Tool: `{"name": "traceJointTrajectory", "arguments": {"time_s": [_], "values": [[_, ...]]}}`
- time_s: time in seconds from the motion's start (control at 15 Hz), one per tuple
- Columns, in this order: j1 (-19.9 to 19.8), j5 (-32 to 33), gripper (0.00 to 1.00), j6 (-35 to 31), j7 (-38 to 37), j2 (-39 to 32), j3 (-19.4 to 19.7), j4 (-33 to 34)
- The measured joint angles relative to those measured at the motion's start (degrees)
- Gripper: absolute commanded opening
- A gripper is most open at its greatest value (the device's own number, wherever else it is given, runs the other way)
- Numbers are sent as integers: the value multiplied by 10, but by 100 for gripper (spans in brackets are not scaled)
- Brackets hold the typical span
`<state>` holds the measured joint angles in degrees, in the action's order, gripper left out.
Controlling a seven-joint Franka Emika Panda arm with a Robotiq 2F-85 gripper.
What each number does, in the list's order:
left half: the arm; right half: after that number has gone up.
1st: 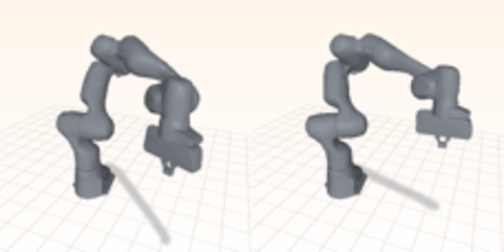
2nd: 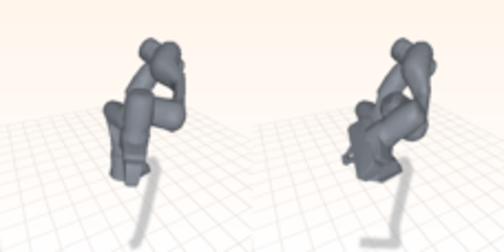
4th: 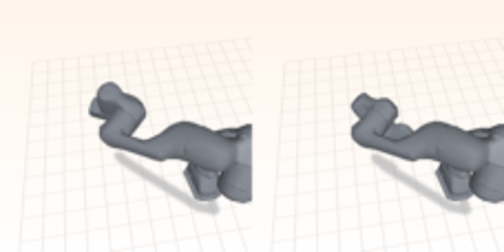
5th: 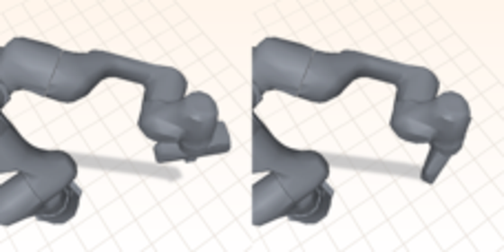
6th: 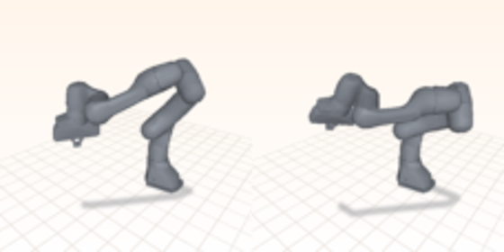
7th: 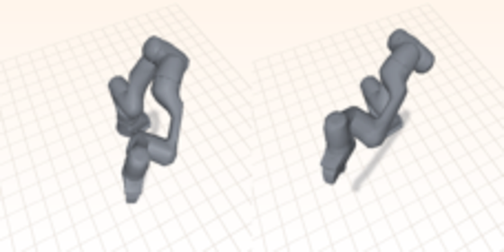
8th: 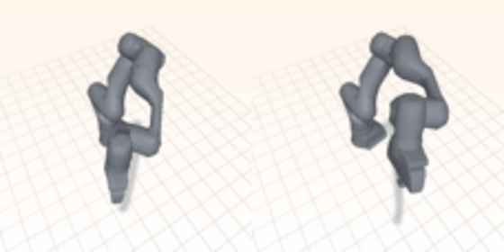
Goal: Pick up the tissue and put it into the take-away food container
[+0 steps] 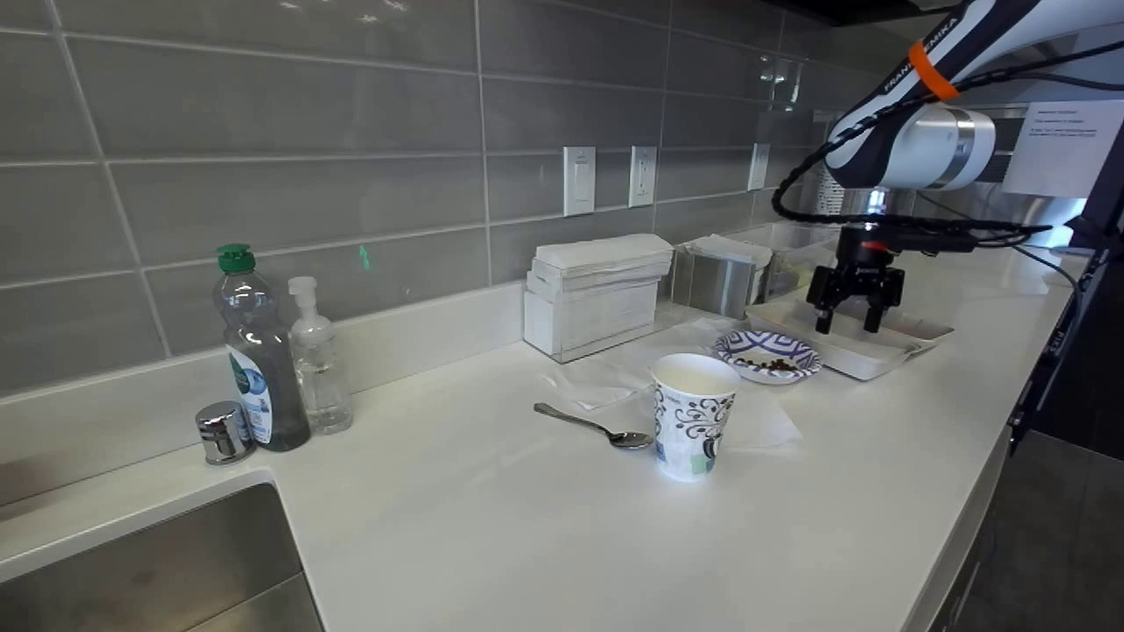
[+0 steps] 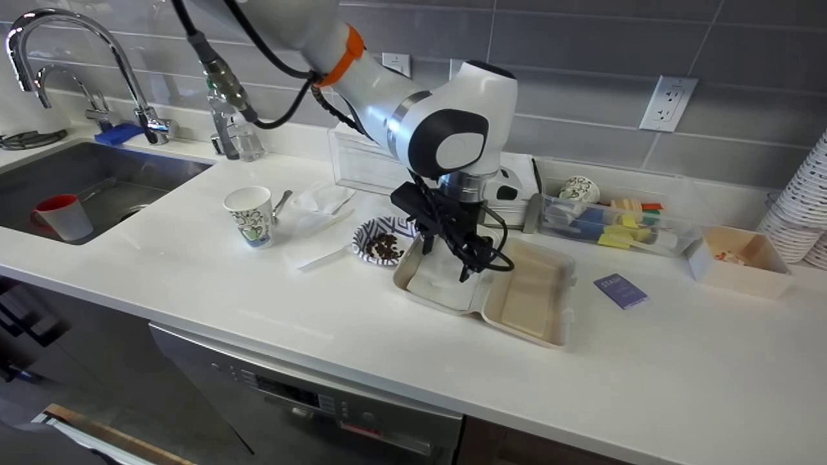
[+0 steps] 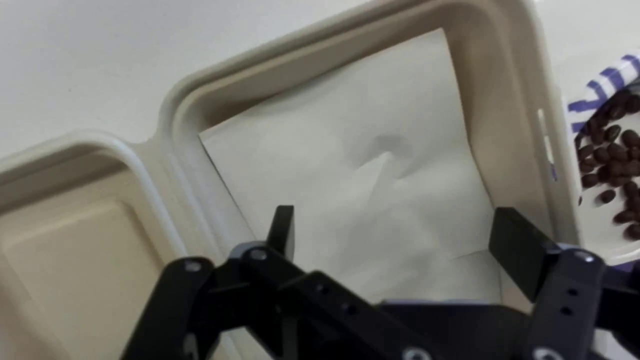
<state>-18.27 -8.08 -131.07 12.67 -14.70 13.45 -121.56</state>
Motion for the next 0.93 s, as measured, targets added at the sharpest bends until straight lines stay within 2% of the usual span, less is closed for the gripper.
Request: {"name": "traceJointTrajectory", "arguments": {"time_s": [0.53,0.93], "values": [[-5,9,100,12,123,-8,-9,1],[-20,43,100,15,194,-10,-8,2]]}}
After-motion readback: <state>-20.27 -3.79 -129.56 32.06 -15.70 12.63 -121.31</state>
